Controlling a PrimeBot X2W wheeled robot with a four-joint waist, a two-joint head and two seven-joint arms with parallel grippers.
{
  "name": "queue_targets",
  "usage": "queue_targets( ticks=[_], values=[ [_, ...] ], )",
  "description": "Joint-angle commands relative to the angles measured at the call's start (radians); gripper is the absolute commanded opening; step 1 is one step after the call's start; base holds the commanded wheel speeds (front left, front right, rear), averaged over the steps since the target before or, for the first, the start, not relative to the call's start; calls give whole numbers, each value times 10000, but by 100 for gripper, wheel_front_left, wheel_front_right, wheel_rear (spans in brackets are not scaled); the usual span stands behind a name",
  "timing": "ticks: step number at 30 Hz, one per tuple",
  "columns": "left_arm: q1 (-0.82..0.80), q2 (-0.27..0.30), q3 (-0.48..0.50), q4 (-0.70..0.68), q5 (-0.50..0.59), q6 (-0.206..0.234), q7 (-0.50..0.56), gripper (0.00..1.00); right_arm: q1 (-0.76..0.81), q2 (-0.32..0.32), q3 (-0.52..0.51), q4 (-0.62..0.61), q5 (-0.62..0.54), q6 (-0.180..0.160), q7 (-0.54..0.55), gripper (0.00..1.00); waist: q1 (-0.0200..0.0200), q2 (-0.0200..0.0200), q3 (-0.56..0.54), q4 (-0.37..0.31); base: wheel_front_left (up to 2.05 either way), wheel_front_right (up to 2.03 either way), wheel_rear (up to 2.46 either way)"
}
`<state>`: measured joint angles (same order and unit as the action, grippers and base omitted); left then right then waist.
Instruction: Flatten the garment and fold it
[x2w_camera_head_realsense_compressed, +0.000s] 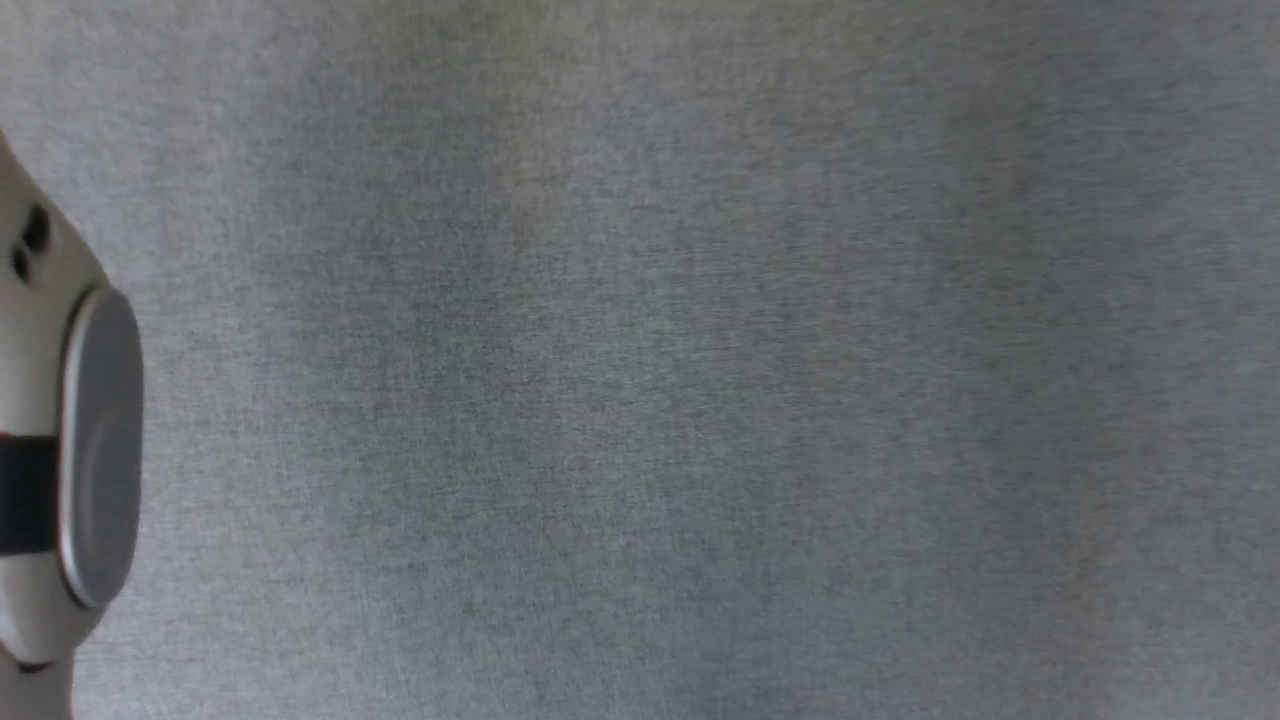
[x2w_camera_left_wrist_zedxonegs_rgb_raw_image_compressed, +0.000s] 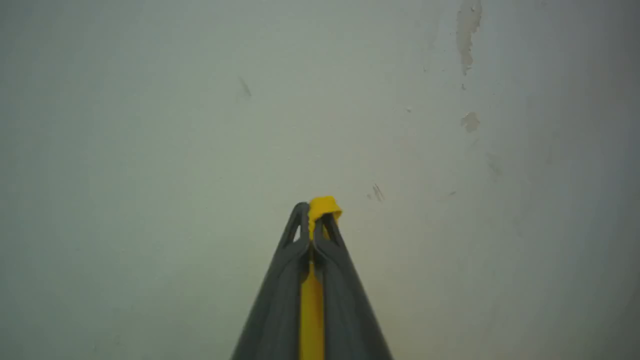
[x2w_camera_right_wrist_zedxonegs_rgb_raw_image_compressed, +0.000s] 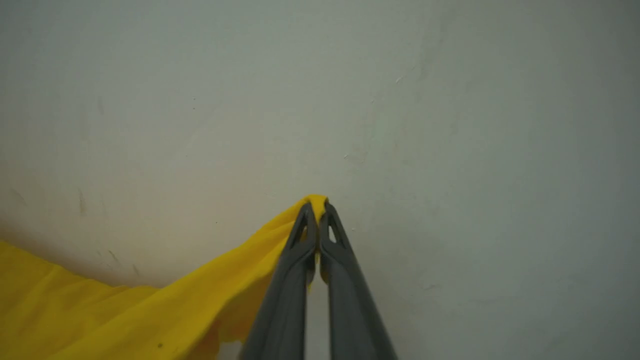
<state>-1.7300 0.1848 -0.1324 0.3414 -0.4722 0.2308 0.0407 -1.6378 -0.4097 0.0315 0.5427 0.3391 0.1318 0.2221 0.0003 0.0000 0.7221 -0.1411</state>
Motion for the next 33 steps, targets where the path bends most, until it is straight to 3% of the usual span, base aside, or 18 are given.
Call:
queue_targets(
  ticks=[1, 4, 8, 15, 19, 25, 33],
  values=[
    [251, 69, 26, 10, -97, -139, -94, 0, 159, -78, 52, 6, 147, -11, -117, 0, -3, 0, 648, 212, 0, 0, 0],
    [822, 105, 143, -96, -529, -613, -200, 0, 585, -325, 378, -198, 712, -11, -335, 0, -3, 0, 662, 217, 0, 0, 0],
    [1676, 24, 340, -692, -1056, -761, -26, 0, 1392, -805, 753, -809, 1648, -11, -431, 0, -3, 0, 443, 258, 0, 0, 0],
    [3736, -59, 853, -2746, -1889, 87, 1313, 0, 3523, -1691, 704, -2502, 3106, -11, -191, 0, -3, 0, -581, 308, 0, 0, 0],
    [5520, 23, 1153, -4296, -2217, 672, 2085, 0, 5269, -1837, 231, -3657, 3579, -11, 86, 0, -3, 0, -1412, 313, 0, 0, 0],
    [8783, 3, 1575, -6302, -2653, 1126, 2629, 0, 8216, -1314, -824, -5383, 3767, -11, 763, 0, -3, 0, -2751, 289, 0, 0, 0],
    [13789, -75, 1500, -8126, -3163, 822, 2953, 0, 11897, 221, -2208, -7571, 3422, -11, 1828, 0, -3, 0, -4480, 278, 0, 0, 0]
  ],
)
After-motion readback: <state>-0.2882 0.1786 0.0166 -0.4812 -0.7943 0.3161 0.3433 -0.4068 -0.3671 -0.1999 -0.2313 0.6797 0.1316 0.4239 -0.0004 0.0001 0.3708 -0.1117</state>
